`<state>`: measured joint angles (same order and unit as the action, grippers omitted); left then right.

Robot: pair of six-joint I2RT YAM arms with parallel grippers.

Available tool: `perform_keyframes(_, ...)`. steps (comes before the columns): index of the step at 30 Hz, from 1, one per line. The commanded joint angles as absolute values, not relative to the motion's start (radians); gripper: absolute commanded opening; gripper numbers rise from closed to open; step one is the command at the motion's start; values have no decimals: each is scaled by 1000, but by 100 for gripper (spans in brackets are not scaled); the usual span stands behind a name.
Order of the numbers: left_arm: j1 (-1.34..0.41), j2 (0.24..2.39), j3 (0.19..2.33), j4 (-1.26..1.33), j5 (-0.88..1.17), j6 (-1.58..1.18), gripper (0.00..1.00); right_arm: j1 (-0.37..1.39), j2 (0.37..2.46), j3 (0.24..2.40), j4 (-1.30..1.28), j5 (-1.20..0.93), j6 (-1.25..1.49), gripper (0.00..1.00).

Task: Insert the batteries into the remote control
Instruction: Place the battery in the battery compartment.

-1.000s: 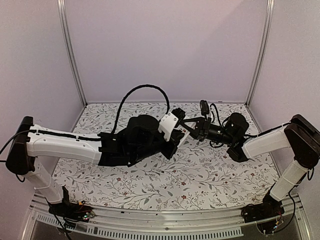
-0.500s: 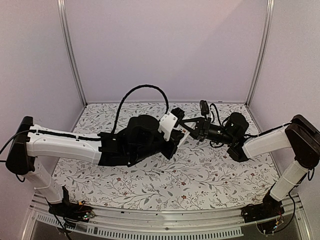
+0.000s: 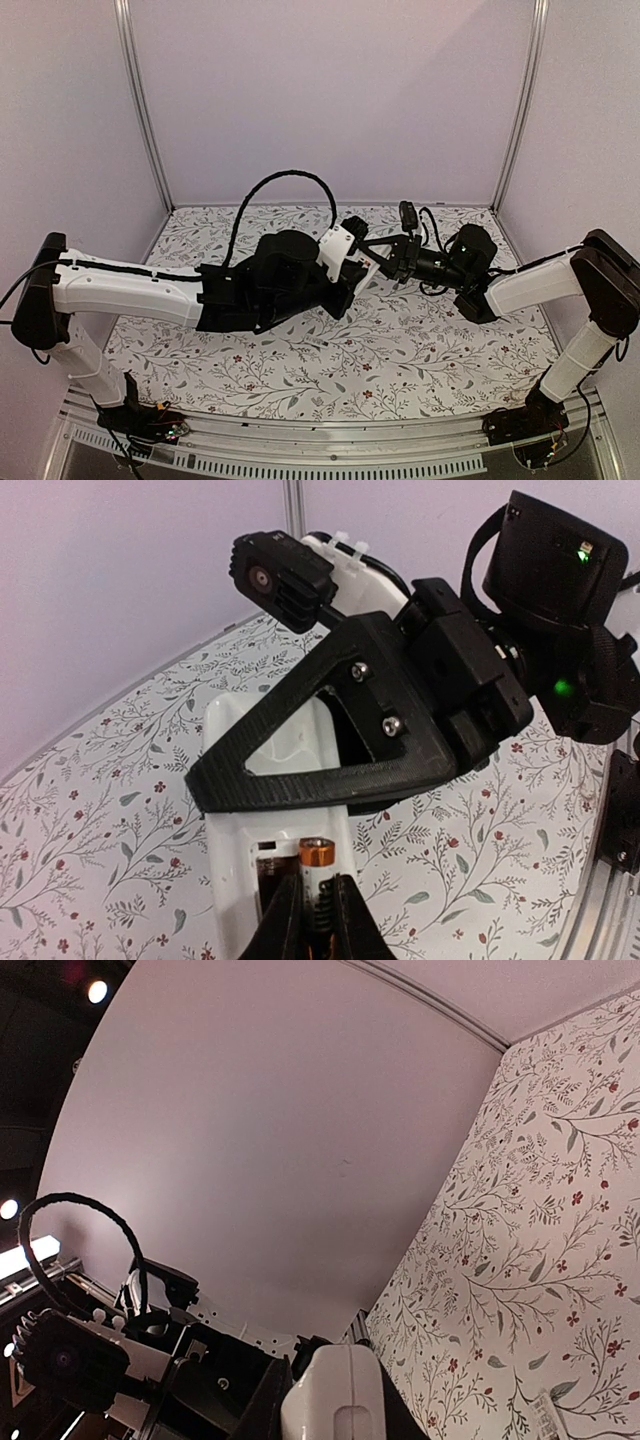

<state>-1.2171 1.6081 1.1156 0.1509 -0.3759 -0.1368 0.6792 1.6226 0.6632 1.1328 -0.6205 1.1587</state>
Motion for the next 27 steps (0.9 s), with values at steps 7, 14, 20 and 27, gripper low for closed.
perform_keyframes(7,-1196,1593,1111,53,-390,-154,18,672,1580,700,1186,-636,1160,0)
perform_keyframes(14,-1195,1582,1117,46,-386,-155,21,672,1583,700,1168,-637,1153,0)
perform_keyframes(20,-1196,1548,1121,48,-368,-158,43,672,1586,694,1141,-644,1125,0)
perform_keyframes(27,-1195,1506,1138,35,-348,-168,56,672,1592,687,1125,-639,1102,0)
